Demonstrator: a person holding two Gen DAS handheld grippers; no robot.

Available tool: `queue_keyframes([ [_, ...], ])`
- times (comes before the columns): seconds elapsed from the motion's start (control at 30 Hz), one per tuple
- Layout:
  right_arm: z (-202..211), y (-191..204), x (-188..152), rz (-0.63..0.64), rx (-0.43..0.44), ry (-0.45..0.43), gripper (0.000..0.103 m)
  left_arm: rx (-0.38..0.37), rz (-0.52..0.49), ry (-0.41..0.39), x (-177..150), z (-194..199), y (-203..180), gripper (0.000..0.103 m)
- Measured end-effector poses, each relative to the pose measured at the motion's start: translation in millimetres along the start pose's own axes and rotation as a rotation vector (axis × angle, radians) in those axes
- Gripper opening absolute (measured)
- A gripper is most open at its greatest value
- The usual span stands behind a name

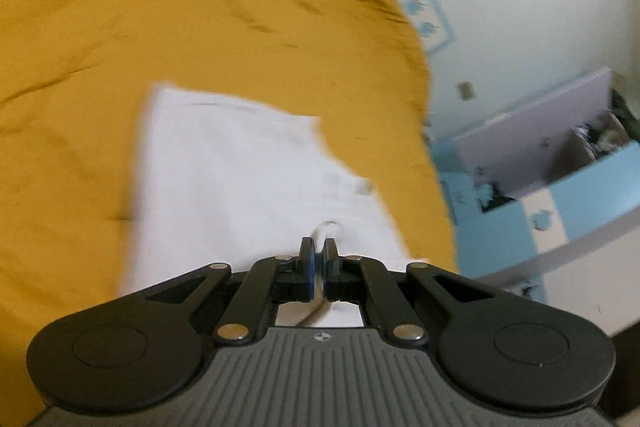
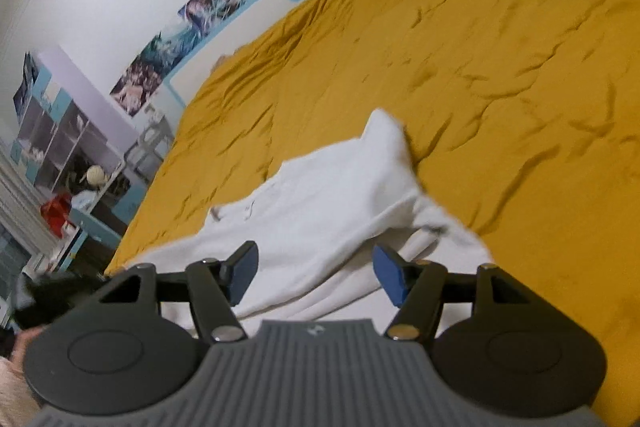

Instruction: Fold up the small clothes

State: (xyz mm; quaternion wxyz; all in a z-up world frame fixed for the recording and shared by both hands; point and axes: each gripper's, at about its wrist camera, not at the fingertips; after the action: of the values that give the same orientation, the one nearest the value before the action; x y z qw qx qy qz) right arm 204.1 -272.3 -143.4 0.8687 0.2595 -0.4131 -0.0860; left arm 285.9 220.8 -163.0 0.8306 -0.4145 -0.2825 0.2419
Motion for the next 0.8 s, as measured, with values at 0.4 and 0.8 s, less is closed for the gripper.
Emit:
queue_keyframes([
  [0.4, -23, 14, -1, -0.028, -0.040, 0.043, 0.061, 0.020, -0.021, -0.097, 26, 4, 24, 0.042],
  [0.8, -29, 29, -6, 0.027, 0.006, 0.062, 0.062, 0.069, 0.041, -0.018, -77, 8, 8, 0.043],
])
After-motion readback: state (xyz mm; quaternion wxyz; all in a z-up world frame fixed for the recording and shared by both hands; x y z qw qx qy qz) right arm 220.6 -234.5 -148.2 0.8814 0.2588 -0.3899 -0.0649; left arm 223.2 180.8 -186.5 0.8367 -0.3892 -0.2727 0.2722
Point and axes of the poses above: each gripper's, at about its wrist camera, not at the fingertips, and z roughly against the way its jaws point, y to its left, x to its top, and after that the axes turned 5 degrees about z, right-handed
